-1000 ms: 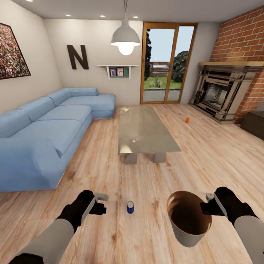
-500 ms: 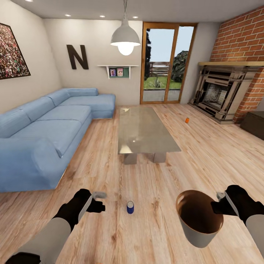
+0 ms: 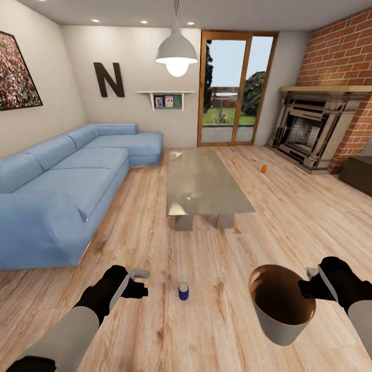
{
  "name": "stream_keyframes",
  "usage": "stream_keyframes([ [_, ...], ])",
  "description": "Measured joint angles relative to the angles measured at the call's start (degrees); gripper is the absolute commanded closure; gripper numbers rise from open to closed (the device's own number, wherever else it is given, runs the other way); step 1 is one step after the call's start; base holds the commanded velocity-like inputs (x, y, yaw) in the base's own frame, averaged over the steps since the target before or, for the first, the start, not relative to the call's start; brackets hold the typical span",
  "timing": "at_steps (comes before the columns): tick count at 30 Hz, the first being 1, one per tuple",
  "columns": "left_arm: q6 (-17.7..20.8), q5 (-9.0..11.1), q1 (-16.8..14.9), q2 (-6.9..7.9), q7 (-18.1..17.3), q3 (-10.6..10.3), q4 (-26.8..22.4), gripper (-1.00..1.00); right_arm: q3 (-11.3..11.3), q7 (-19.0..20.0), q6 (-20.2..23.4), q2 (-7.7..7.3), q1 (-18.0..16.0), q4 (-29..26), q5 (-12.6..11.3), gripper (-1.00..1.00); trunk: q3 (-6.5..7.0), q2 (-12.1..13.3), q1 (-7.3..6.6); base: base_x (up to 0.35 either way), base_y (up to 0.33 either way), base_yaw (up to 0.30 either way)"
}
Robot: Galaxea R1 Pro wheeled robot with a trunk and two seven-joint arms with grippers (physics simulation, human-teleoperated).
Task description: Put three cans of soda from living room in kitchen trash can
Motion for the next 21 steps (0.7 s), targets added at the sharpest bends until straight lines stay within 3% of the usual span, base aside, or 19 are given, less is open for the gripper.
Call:
stream_keyframes([
  [9, 0.1, 0.0, 0.0, -0.19, -0.1, 0.1, 0.3, -1.00, 0.0, 0.0, 0.1, -0.83, -0.7, -0.2, 0.0, 1.00, -1.61, -3.6, 1.98, 0.000, 0.000, 0.000],
  [21, -0.1, 0.0, 0.0, -0.45, 0.0, 0.0, 0.6, -1.00, 0.0, 0.0, 0.1, -1.24, -6.1, -0.2, 0.3, 1.00, -4.11, -8.4, 4.61, 0.000, 0.000, 0.000],
])
